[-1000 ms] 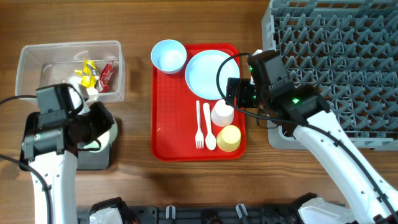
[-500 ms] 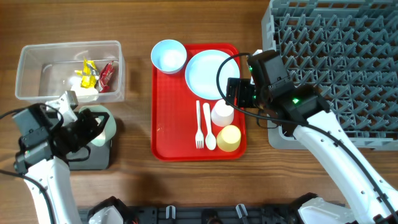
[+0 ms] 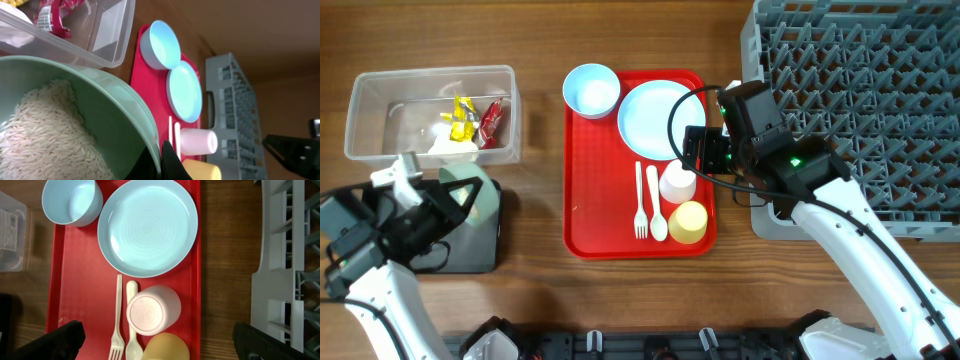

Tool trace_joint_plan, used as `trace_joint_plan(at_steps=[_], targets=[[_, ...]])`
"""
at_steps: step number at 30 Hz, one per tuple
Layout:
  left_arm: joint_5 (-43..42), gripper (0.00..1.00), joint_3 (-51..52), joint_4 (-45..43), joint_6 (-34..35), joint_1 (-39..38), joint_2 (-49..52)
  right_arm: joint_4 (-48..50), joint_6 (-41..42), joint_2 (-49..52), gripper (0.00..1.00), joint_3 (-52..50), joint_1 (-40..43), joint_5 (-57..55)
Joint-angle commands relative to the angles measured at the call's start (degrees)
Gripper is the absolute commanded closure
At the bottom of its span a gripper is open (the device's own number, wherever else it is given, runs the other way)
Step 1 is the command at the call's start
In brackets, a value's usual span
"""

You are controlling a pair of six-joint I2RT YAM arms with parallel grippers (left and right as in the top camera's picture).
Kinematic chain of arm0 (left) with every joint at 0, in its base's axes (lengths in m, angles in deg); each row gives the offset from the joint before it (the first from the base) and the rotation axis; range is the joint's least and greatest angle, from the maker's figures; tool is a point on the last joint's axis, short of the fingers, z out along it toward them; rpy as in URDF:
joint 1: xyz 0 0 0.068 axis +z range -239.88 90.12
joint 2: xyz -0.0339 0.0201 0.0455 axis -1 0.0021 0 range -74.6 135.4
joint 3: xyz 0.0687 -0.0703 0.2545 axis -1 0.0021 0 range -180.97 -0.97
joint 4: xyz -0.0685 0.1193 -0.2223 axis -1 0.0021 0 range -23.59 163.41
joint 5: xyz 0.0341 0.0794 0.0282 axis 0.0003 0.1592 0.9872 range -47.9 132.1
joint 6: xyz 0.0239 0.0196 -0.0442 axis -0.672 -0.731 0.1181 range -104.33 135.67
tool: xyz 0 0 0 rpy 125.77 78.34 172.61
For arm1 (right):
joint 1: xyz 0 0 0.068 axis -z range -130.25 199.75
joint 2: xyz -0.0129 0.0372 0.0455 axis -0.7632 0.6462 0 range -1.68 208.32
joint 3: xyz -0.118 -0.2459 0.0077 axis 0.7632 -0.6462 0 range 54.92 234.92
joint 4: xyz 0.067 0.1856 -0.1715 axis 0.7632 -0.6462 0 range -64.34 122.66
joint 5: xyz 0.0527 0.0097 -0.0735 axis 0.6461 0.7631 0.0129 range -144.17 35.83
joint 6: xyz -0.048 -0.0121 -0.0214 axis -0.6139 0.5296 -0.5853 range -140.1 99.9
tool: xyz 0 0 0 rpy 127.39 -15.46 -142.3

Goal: Sort waste into correct bins and load items into the dishwasher rack
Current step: 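Tilt the green bowl to pour rice onto the black tray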

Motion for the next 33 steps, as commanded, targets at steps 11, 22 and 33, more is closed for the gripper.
trace_joint_plan(at_steps=[11, 22, 33], targets=[[-16.11, 0.96, 0.46, 9.90, -17.11, 13.07, 2.49, -0.13, -0.02, -0.28, 0.00, -0.02, 0.02, 0.74], [-21.97, 0.96, 0.57, 13.57, -28.76, 13.64, 11.85, -0.44, 0.00, -0.28, 0.00, -0.02, 0.02, 0.74], [-22.99, 0.96, 0.57, 14.84, -34.18, 13.64, 15.15, -0.50, 0.00, -0.28, 0.00, -0.02, 0.02, 0.79]])
